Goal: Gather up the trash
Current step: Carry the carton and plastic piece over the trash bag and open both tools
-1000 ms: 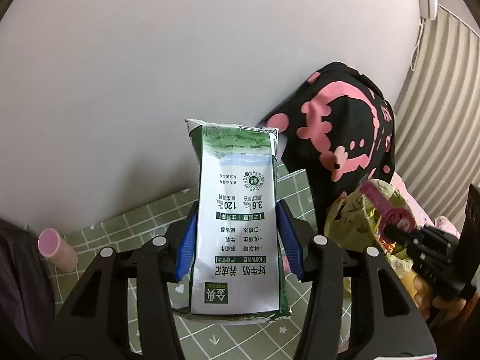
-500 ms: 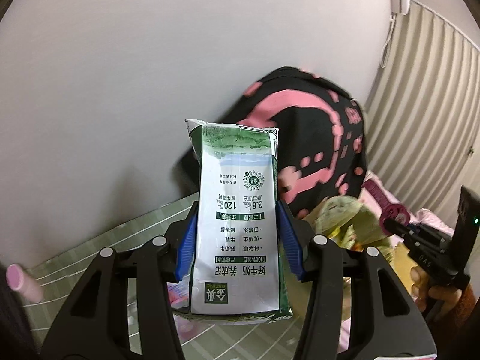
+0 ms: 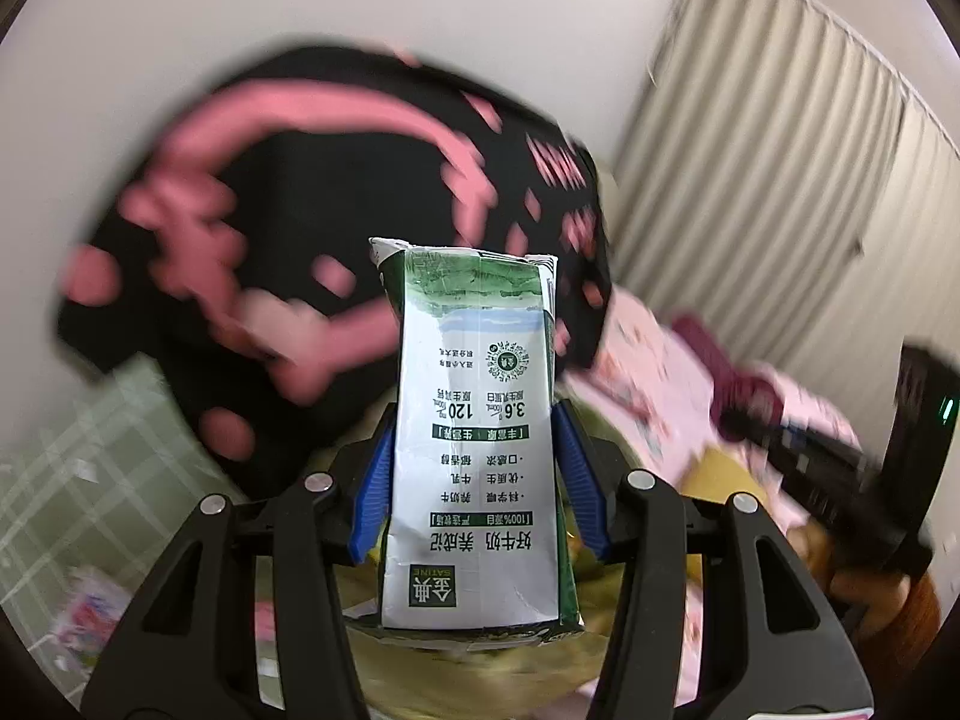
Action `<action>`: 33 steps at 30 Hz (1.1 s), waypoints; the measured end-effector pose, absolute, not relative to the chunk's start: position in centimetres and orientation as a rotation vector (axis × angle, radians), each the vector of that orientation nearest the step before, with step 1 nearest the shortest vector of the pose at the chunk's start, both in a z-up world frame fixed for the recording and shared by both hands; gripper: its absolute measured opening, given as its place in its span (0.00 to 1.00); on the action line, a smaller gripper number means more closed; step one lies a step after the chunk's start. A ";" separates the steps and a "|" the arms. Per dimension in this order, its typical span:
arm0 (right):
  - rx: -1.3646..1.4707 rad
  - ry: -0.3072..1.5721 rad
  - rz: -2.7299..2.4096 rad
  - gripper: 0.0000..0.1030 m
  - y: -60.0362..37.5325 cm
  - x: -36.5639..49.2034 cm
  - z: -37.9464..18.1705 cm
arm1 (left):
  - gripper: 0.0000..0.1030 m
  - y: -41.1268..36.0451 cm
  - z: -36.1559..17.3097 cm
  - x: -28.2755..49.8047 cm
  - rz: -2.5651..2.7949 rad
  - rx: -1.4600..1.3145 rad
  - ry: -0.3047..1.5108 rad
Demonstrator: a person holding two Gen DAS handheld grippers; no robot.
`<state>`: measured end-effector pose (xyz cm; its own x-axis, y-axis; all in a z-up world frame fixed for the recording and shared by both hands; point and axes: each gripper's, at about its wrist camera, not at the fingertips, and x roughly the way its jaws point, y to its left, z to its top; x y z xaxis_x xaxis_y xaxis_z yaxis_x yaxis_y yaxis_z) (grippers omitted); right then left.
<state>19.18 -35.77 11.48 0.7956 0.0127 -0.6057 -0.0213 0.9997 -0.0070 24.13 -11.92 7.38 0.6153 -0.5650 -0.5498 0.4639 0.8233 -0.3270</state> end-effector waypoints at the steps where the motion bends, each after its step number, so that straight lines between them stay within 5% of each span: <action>1: -0.009 0.652 0.007 0.14 -36.4 19.2 11.4 | 0.46 -13.1 6.7 24.2 -0.604 -0.138 0.710; 15: 0.036 0.693 -0.024 0.14 -41.3 20.7 9.3 | 0.46 -21.2 -1.0 27.7 -0.548 0.036 1.044; 33: 0.043 0.701 0.118 0.14 -34.6 21.6 8.9 | 0.59 -10.7 4.7 24.3 -0.501 -0.119 0.792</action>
<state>21.57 -34.64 8.87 0.7581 0.1224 -0.6405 -0.0934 0.9925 0.0791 24.31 -10.74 4.68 0.5926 -0.4736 -0.6515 0.3862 0.8769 -0.2861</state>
